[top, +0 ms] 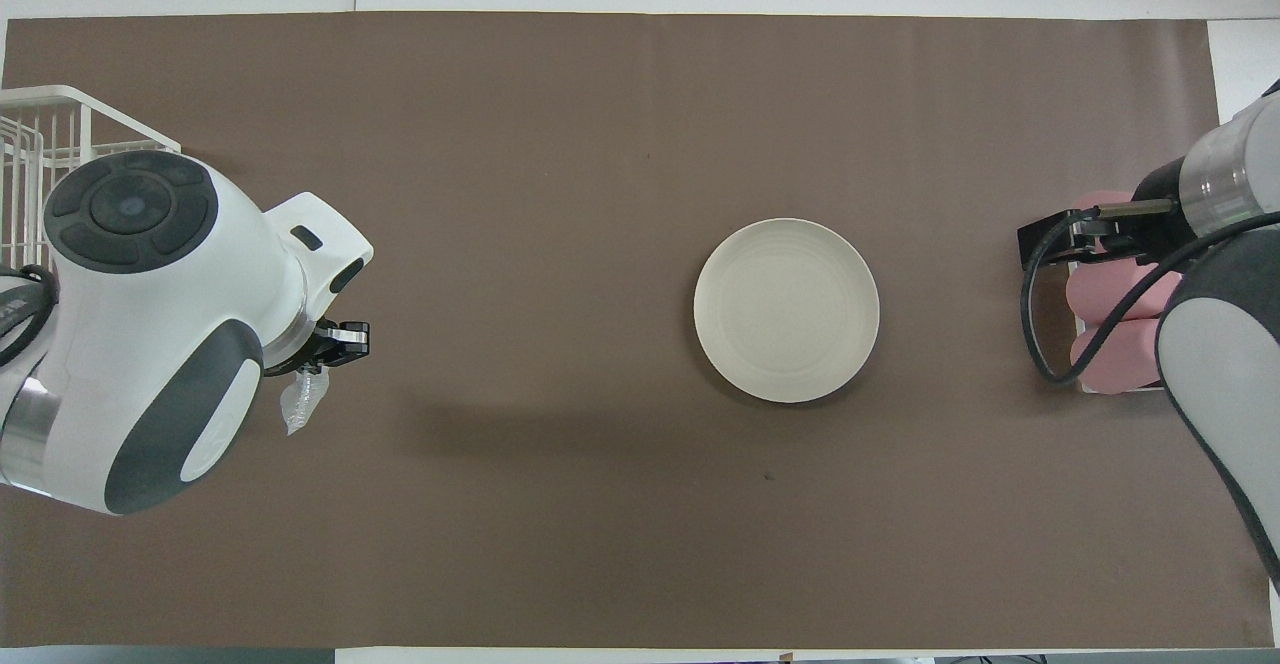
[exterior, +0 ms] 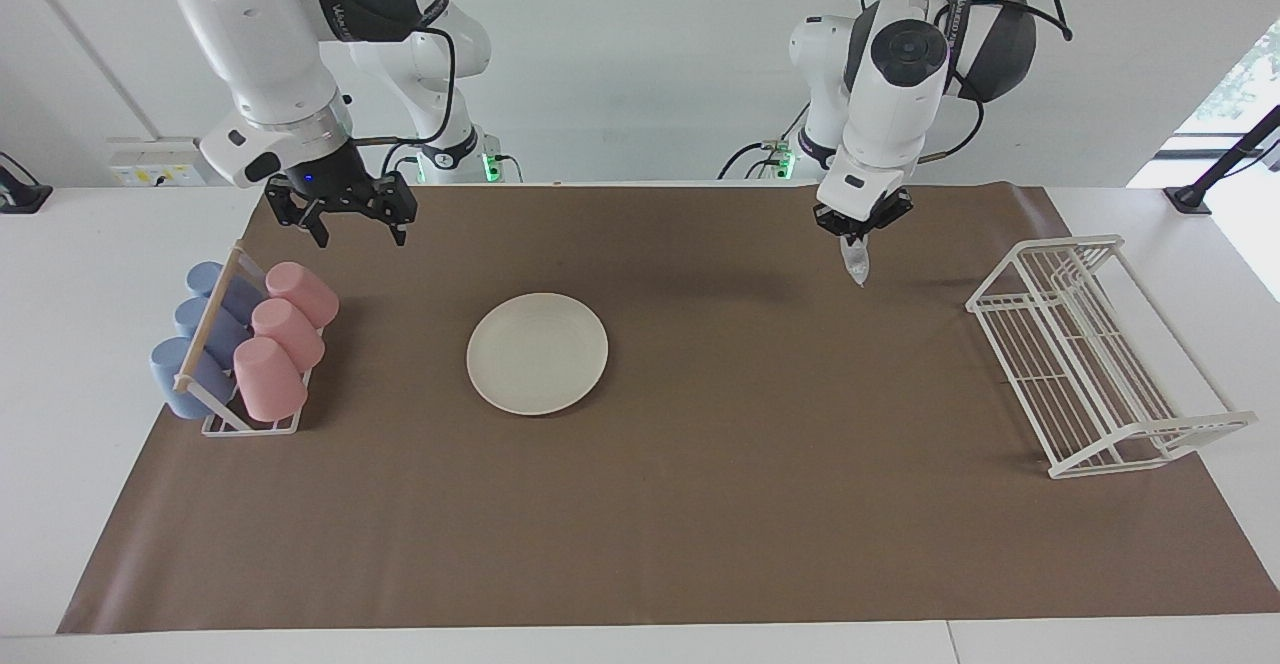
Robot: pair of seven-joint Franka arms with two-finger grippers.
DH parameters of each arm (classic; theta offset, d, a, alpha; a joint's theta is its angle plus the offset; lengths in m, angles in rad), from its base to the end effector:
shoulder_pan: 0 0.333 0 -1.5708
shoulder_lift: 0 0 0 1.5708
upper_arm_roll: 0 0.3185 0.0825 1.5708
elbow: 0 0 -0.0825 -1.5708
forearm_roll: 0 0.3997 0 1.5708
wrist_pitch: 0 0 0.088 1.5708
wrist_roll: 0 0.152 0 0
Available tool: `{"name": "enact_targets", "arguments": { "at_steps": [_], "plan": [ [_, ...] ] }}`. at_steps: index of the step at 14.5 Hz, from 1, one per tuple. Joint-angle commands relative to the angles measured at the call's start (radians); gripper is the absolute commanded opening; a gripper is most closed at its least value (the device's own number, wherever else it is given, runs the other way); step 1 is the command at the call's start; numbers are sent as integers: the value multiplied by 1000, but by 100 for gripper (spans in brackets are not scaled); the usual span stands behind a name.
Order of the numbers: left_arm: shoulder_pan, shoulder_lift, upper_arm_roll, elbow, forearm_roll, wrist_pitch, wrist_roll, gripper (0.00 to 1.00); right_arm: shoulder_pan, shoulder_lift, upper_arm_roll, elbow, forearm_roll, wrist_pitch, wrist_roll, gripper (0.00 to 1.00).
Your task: Wipe plate with sponge
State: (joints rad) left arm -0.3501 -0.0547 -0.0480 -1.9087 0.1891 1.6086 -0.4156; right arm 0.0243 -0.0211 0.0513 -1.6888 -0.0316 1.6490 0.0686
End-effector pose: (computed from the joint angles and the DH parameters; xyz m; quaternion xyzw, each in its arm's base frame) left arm 0.4910 -0.1765 0.4568 -0.9880 0.0063 0.0746 0.1350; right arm 0.5654 0.0385 0.5431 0.9998 0.0049 -0.0082 0.0169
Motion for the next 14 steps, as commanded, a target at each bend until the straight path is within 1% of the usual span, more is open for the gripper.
{"name": "enact_targets", "arguments": {
  "at_steps": [1,5,7,10,11,14],
  "plan": [
    [-38,99,7,129,146,-149,-31,0,31,-25,-30,-20,-24,-9,-29,100],
    [-84,162,7,163,385,-268,-42,0,26,-37,-39,-19,-40,-40,-62,100],
    [-86,176,7,168,501,-298,-42,0,19,-36,-39,-16,-42,-37,-105,100],
    [-84,222,7,165,665,-299,-40,0,-7,-36,-41,-16,-37,-32,-113,100],
    [-84,258,7,166,729,-299,-40,0,-9,-36,-41,-15,-28,-26,-113,100],
    [-47,320,13,165,863,-265,-42,0,-9,-34,-67,-12,-22,-31,-122,100]
  ]
}}
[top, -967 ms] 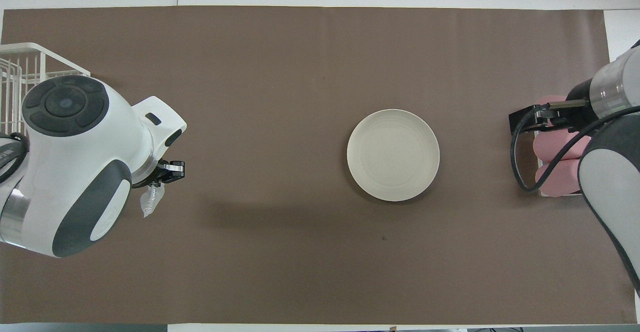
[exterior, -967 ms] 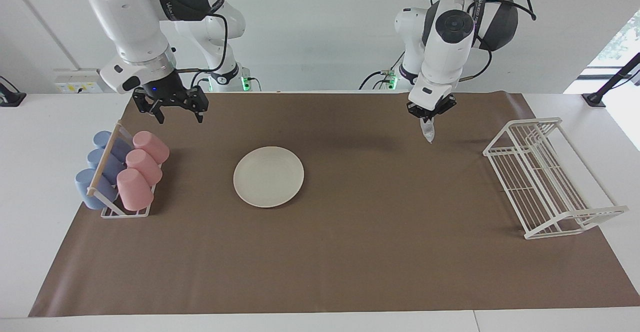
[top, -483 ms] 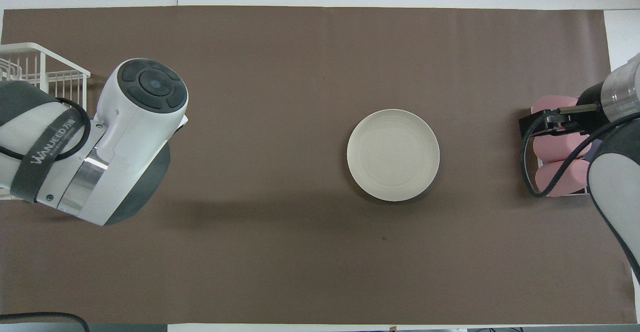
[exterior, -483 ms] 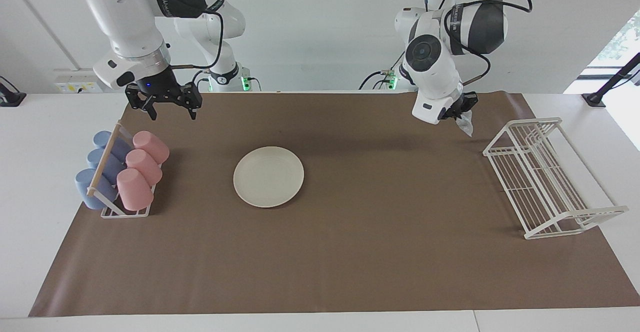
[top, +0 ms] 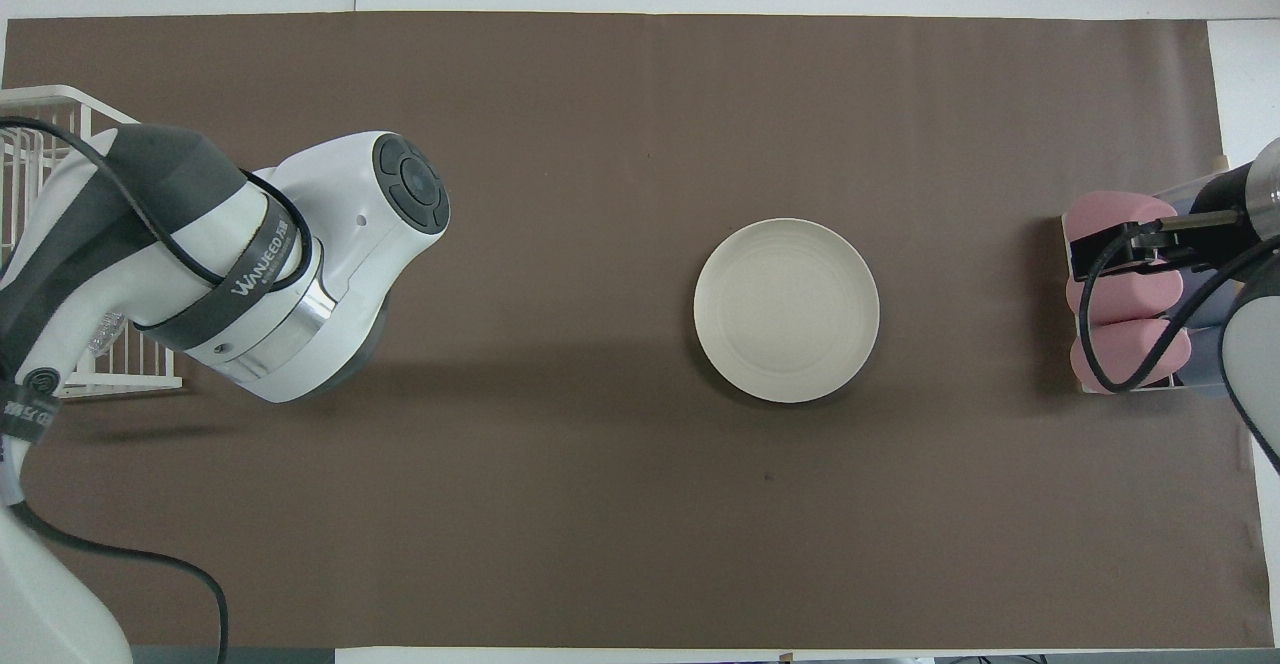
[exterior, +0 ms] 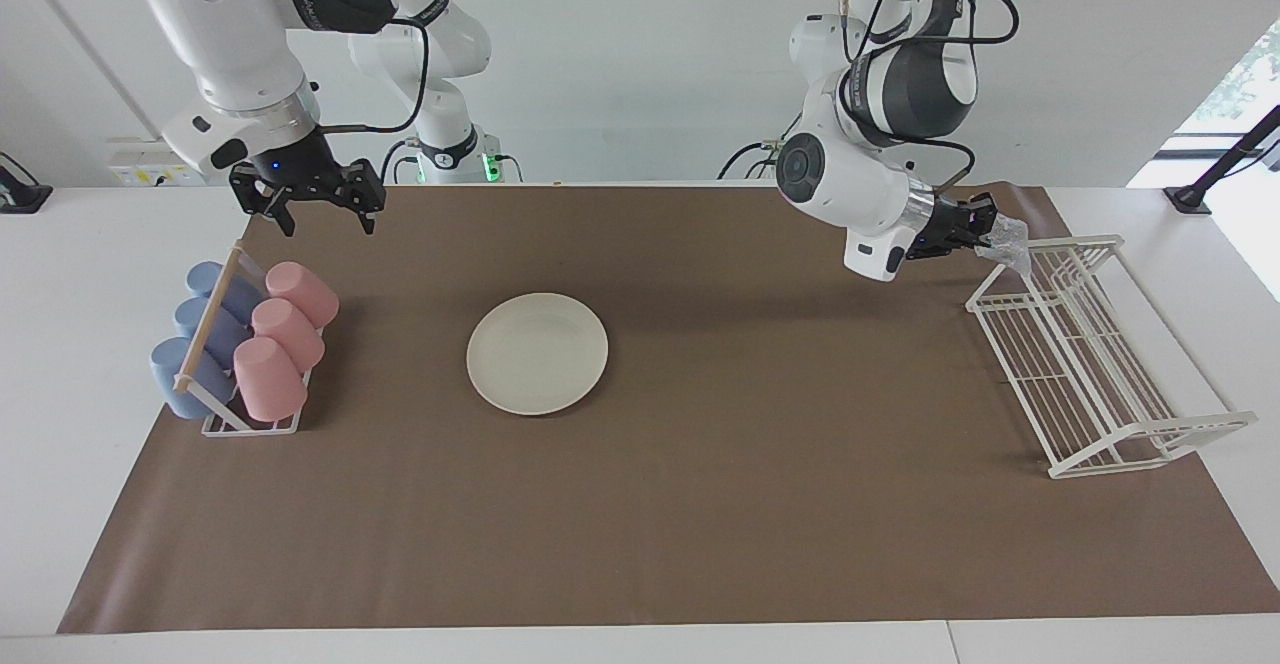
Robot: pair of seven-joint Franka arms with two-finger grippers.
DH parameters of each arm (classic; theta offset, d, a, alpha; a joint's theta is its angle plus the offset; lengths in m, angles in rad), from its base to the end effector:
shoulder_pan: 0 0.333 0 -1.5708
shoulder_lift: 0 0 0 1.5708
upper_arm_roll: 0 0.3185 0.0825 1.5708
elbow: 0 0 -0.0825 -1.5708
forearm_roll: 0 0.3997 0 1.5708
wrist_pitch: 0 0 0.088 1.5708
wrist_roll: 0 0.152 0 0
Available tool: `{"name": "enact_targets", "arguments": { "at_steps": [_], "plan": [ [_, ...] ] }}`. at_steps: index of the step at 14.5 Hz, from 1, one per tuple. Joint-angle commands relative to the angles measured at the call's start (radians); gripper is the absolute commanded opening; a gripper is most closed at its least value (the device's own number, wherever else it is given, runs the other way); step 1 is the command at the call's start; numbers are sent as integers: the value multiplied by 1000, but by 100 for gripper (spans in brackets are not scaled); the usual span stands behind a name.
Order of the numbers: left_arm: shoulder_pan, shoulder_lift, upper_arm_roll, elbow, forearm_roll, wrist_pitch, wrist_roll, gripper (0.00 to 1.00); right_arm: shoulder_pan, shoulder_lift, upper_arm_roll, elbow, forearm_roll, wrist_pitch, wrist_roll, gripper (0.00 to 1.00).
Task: Wipe plate with sponge
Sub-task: 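Place the clear scrubber into the white wire rack with the left gripper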
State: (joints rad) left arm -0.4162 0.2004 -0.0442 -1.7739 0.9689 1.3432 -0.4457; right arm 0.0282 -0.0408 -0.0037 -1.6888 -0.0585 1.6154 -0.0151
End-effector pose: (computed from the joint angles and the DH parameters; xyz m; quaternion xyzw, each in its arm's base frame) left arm 0.5585 -0.1209 0.4389 -0.8430 0.0479 0.0455 0.5339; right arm 0.5574 0.0050 0.5515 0.9992 0.0216 -0.0162 0.0292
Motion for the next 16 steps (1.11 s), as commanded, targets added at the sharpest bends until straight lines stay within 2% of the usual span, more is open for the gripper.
{"name": "enact_targets", "arguments": {
  "at_steps": [1,5,7,10,14,16],
  "plan": [
    [36,98,9,31,150,17,-10,0,-13,-14,-24,-12,5,4,-61,100],
    [109,157,10,31,289,95,-8,0,-13,-8,-25,-9,5,11,-62,100],
    [155,172,12,33,310,157,-10,0,-10,-5,-22,3,5,12,-33,100],
    [185,180,9,44,291,189,-68,0,-8,-1,-22,8,6,12,-32,100],
    [195,200,9,82,174,249,-169,0,-14,-1,-22,8,8,14,-39,100],
    [194,205,10,80,152,261,-176,0,-17,-2,-25,8,6,8,-42,100]
  ]
}}
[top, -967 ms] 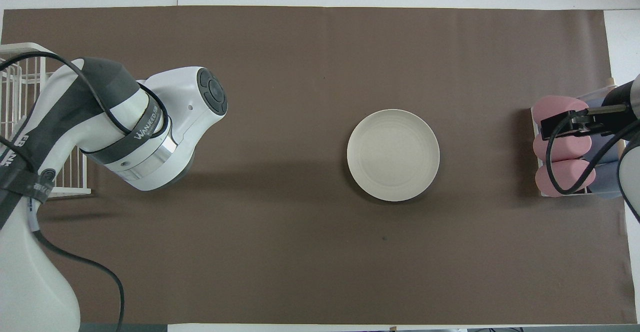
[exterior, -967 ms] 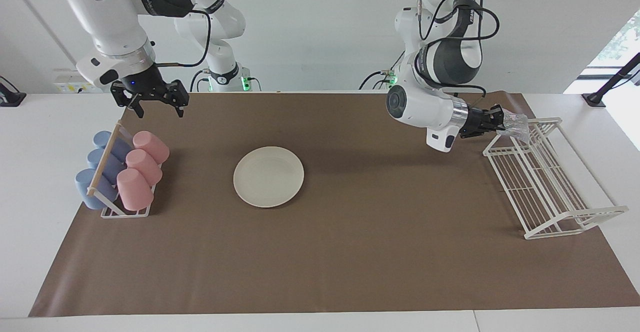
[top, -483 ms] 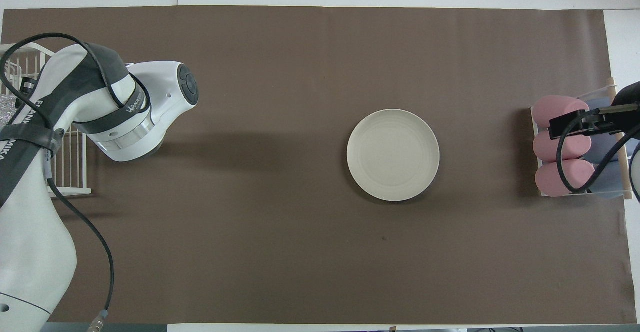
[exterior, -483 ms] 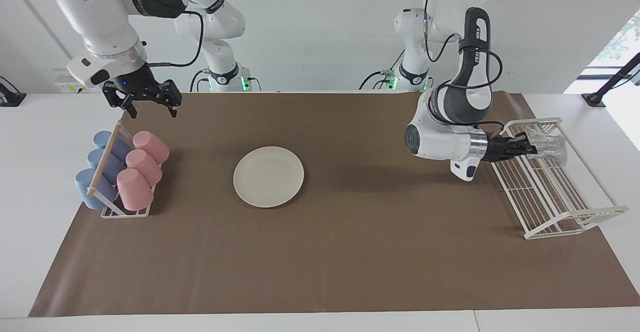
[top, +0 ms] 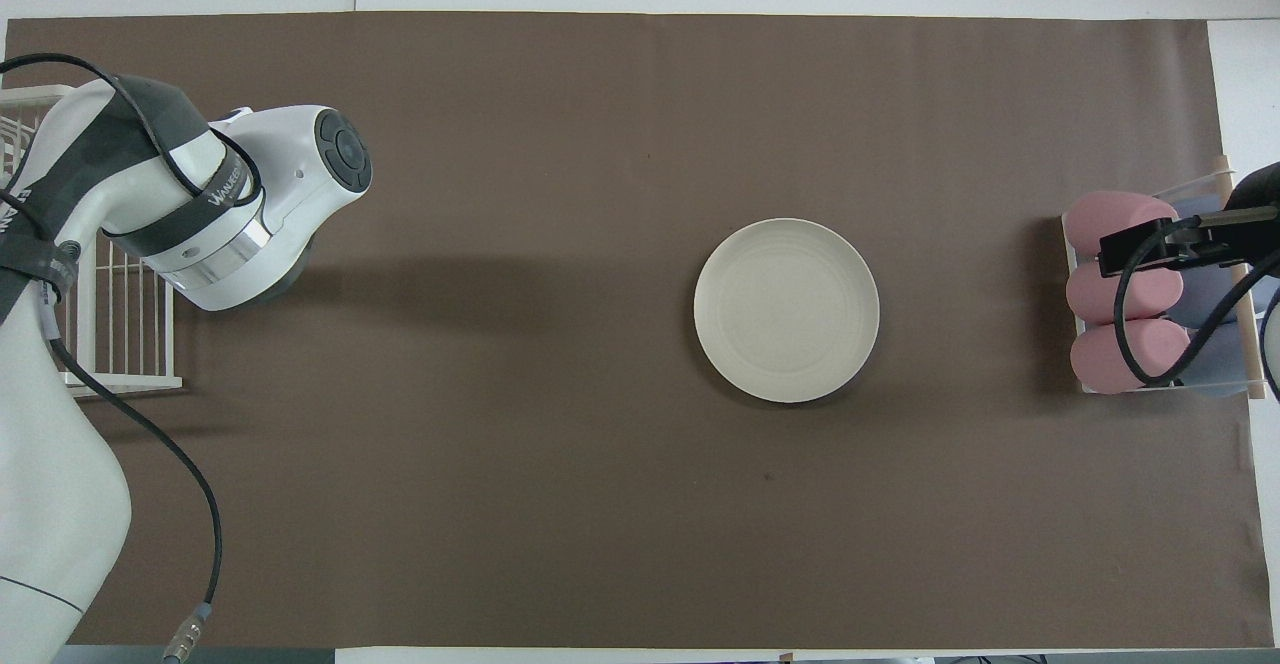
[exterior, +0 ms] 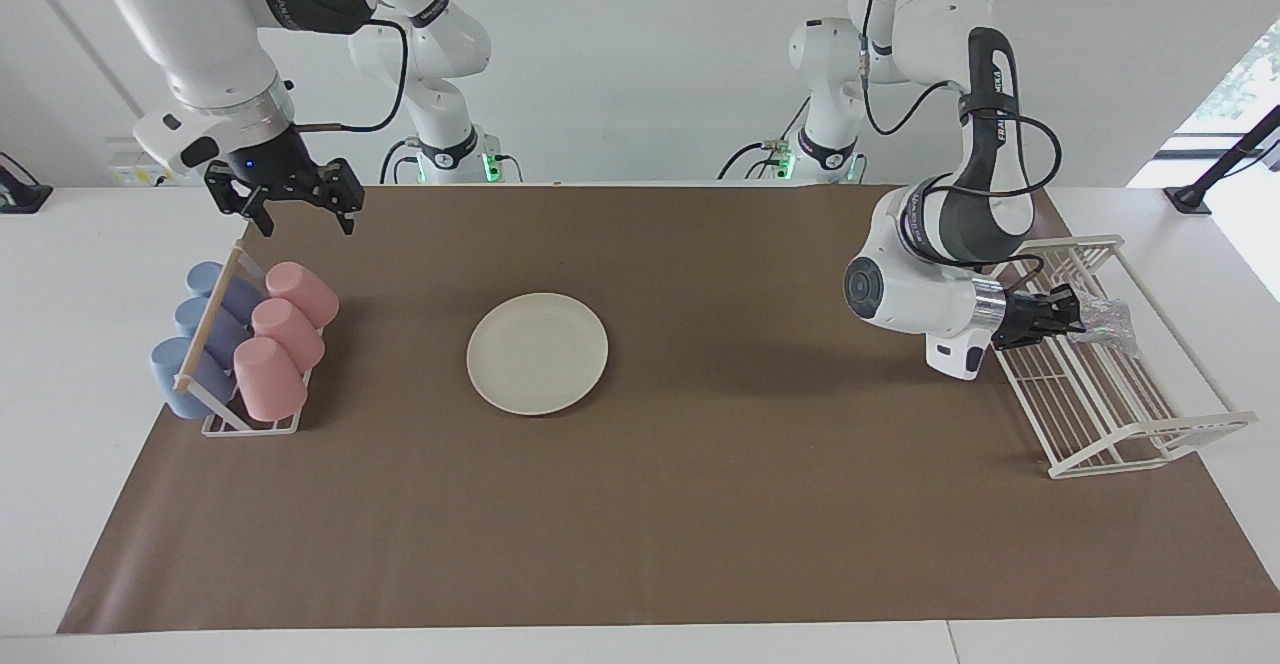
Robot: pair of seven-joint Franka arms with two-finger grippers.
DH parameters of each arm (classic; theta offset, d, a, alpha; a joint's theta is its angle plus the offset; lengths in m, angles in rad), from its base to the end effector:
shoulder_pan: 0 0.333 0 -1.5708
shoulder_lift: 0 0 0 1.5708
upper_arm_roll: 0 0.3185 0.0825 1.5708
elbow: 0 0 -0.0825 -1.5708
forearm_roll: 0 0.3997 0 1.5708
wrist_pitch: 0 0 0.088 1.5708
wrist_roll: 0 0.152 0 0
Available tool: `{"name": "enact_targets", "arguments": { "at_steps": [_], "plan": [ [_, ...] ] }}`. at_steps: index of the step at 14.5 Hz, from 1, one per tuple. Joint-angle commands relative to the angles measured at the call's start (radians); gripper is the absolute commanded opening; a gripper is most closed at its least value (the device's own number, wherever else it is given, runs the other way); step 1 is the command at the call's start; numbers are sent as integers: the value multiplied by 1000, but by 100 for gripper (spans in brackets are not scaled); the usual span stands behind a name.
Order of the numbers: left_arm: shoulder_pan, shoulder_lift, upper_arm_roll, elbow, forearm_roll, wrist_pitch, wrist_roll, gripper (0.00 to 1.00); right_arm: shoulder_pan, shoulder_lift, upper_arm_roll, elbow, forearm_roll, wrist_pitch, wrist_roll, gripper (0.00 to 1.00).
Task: Wipe plate with sponge
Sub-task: 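Place the clear scrubber into the white wire rack with the left gripper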
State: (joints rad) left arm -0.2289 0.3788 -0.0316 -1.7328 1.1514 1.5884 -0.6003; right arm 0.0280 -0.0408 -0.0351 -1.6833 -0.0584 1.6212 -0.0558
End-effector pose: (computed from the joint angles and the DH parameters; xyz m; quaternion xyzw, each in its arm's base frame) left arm 0.6402 -0.0266 0.3627 -0.8272 0.0106 -0.0195 0.5615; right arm 0.5587 -0.0129 0.5546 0.9992 0.0261 -0.0115 0.0281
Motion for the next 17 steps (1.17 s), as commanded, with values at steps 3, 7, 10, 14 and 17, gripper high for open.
{"name": "enact_targets", "arguments": {
  "at_steps": [3,7,10,14,17],
  "plan": [
    [8,26,-2,42,-36,19,-27,0,-14,-2,6,2,6,3,2,100],
    [28,28,-2,36,-61,50,-104,0,-14,-2,6,2,6,6,4,100],
    [32,28,-2,36,-59,59,-105,38,-16,-1,6,2,8,8,4,100],
    [33,28,-2,39,-59,61,-102,100,-14,-2,6,2,6,9,4,100],
    [31,23,-2,44,-61,61,-96,100,-14,-2,6,2,6,8,5,100]
  ]
}}
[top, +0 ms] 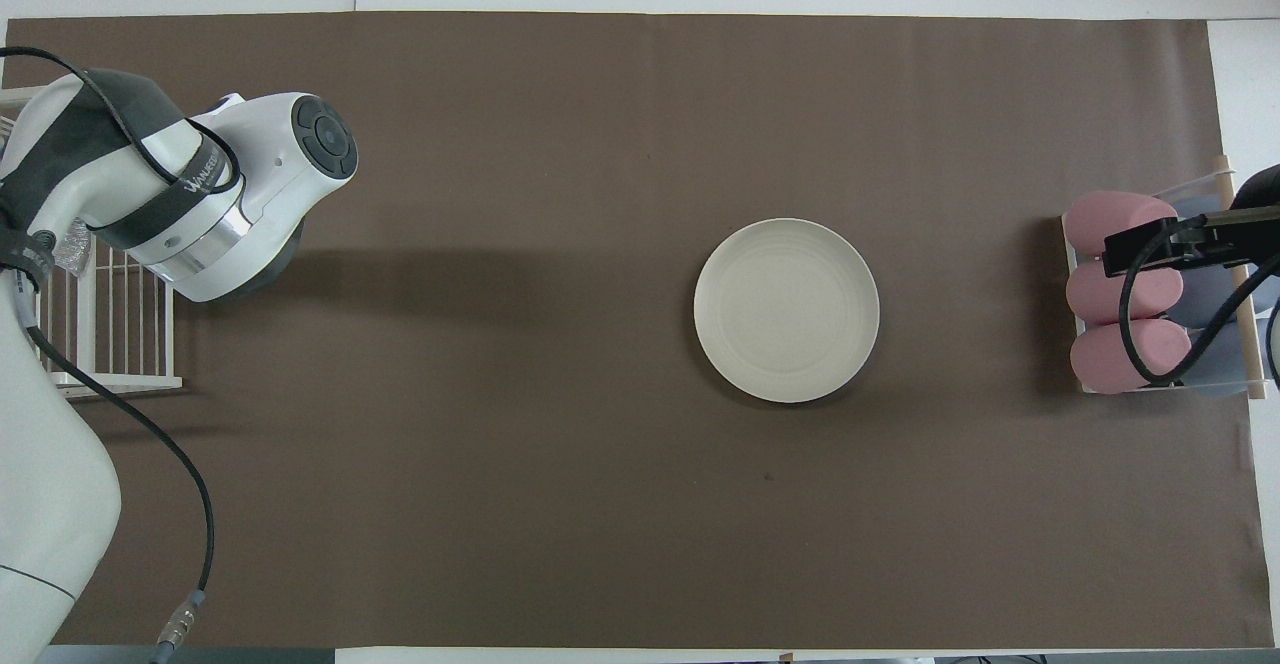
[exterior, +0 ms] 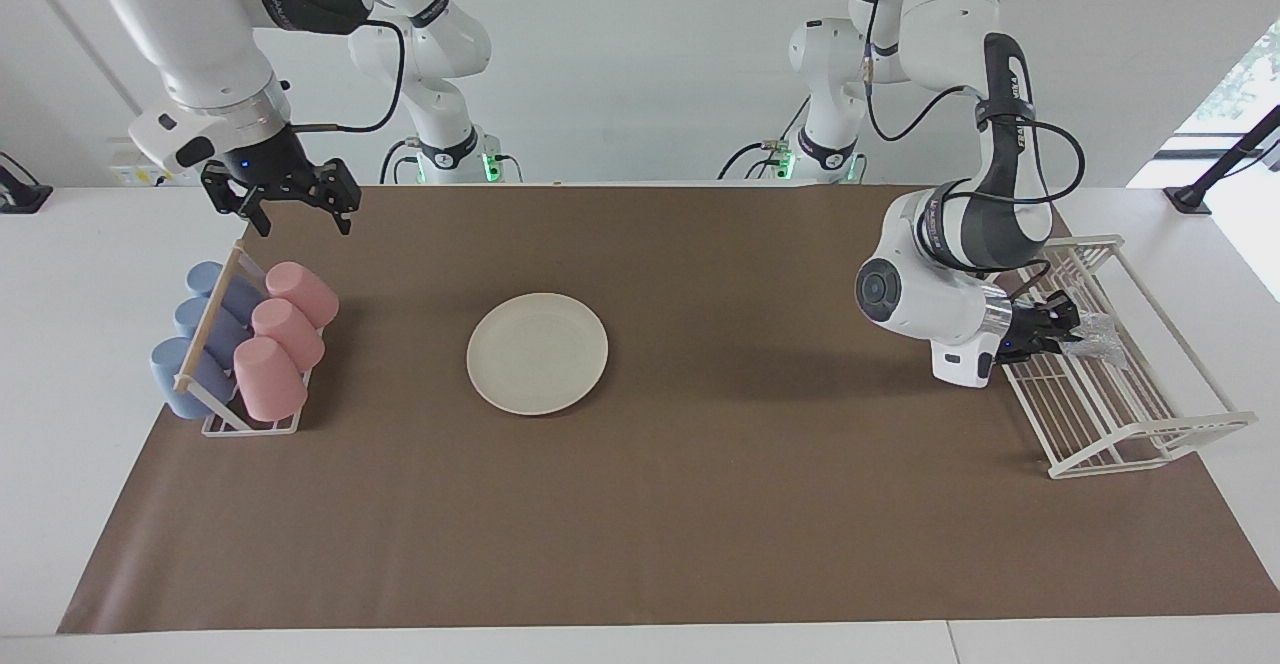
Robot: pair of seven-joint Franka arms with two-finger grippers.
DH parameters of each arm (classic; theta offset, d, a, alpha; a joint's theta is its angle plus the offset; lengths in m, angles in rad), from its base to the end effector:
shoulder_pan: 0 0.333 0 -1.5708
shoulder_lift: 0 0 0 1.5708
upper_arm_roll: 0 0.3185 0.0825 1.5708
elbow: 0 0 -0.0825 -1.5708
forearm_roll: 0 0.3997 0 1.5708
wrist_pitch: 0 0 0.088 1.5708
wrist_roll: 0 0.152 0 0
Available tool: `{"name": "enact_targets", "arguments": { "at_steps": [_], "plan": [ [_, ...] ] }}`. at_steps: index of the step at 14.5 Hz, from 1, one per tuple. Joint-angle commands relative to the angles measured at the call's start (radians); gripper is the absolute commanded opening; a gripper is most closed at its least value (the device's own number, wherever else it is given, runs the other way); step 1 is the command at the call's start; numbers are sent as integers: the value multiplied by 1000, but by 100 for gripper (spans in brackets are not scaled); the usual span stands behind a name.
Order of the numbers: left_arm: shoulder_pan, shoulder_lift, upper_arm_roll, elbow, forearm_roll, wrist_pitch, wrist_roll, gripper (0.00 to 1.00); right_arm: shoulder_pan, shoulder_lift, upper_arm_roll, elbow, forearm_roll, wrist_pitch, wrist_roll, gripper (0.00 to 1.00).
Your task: Wipe plate with sponge
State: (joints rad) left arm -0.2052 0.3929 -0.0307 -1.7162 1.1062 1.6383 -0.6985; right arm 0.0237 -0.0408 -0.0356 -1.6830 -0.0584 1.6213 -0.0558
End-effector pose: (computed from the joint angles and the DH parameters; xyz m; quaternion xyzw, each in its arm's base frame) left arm 0.6473 -0.0198 0.3538 -0.8444 -0.0377 -0.0467 0.5323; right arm 0.5587 -0.0156 0.5548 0.9993 0.0237 -0.0114 0.0280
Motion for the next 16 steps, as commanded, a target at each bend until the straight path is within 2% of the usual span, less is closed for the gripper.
{"name": "enact_targets", "arguments": {
  "at_steps": [1,3,6,9,11,16],
  "plan": [
    [10,4,-3,30,-22,11,5,100,-10,-2,6,2,6,6,5,100],
    [29,-6,-9,56,-73,14,43,100,-10,-2,6,2,6,6,7,100],
    [50,-55,-2,171,-288,5,215,100,-10,-2,6,2,5,6,7,100],
    [58,-92,5,250,-480,-34,295,100,-10,-2,6,2,5,2,4,100],
    [76,-118,3,267,-593,-61,298,100,-10,-2,6,2,5,2,7,100],
    [135,-290,8,254,-946,-78,401,100,-10,-2,6,2,5,3,7,100]
  ]
}}
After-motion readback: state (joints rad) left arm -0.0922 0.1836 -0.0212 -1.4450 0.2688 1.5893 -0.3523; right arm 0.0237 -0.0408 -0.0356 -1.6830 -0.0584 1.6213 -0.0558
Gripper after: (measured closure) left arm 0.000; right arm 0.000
